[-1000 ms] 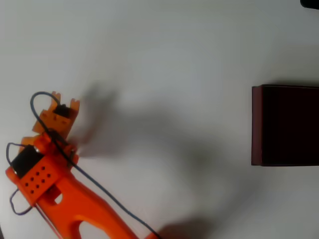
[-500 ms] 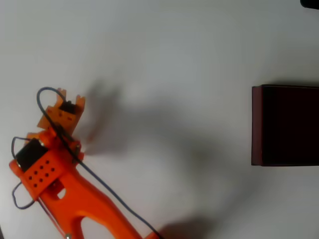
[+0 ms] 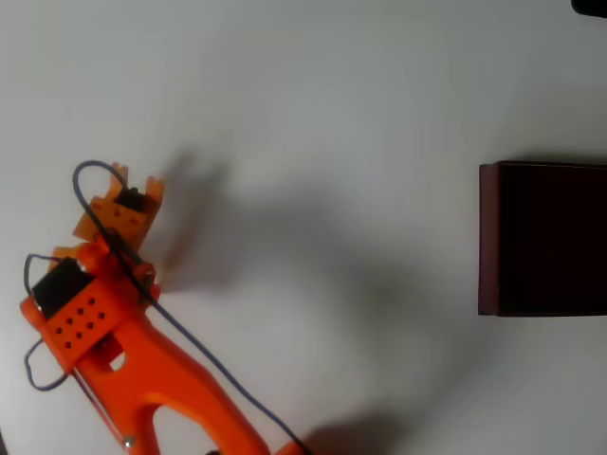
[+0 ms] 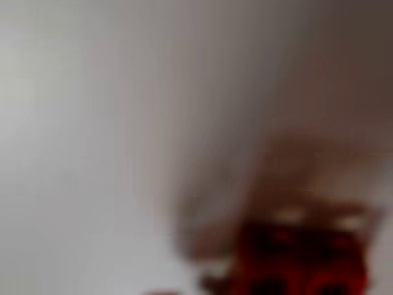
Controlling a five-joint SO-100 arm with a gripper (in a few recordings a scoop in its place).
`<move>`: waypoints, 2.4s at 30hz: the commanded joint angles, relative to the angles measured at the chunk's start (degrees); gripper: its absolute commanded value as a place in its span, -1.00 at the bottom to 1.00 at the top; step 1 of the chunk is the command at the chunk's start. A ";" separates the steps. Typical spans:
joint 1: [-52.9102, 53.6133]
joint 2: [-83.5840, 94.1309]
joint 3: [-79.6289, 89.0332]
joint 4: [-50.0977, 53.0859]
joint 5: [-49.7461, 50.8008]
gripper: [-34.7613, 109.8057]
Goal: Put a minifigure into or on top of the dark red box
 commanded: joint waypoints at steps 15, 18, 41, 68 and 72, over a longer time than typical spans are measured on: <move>0.09 0.18 -0.53 -1.58 0.26 -0.25; -0.18 0.79 0.53 -2.37 0.70 -0.25; -0.88 5.10 8.09 -7.03 2.02 -0.31; -0.70 6.50 9.84 -7.21 0.26 -0.51; -0.44 6.86 9.93 -7.12 -0.53 -0.52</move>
